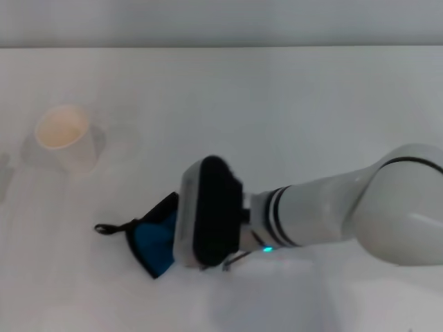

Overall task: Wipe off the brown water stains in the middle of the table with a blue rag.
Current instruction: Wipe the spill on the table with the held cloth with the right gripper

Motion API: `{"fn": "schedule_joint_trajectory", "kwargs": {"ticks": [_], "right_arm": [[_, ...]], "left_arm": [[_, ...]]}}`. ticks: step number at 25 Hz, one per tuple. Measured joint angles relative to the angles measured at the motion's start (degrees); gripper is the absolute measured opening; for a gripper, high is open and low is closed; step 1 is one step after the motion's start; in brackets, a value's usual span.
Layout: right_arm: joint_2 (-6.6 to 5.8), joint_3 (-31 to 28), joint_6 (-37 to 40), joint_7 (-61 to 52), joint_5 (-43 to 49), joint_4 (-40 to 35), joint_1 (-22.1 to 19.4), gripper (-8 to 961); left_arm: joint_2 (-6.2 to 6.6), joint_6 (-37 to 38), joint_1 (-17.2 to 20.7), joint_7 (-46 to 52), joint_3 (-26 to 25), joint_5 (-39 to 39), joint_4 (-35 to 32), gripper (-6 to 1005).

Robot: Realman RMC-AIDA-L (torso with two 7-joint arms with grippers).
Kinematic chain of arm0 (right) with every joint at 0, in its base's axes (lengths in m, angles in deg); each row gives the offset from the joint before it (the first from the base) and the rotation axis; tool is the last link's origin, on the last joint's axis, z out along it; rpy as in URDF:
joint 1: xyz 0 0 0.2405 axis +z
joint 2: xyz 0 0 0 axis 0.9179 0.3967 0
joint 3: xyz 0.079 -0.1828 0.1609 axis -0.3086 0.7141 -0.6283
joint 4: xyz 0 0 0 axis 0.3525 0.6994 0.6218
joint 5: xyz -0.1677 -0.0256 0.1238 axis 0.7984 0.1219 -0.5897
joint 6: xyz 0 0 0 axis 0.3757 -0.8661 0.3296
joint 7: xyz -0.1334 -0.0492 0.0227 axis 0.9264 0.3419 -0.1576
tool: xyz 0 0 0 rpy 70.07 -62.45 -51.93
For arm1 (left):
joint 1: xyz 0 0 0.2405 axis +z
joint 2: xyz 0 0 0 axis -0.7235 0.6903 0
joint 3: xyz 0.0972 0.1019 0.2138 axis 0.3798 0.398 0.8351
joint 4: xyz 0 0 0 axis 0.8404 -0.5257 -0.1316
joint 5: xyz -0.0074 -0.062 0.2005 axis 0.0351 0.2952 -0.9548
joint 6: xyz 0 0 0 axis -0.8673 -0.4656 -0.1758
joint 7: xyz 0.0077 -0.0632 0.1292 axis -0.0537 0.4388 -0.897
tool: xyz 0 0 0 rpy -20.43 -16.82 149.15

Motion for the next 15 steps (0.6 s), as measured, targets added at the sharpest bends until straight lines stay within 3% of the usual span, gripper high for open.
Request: {"fn": "schedule_joint_trajectory", "kwargs": {"ticks": [9,15], "right_arm": [[-0.53,-12.10,4.76,0.09,7.40,0.36,-5.45,83],[-1.29,-17.16,8.43,0.22,10.38,-0.66,-7.43,84]], "left_arm": [[0.06,0.28,-0.43,0.00,0.00,0.08,-0.08,861],[0.15,0.32,-0.50,0.00,0.00,0.10,-0.11,862]]}}
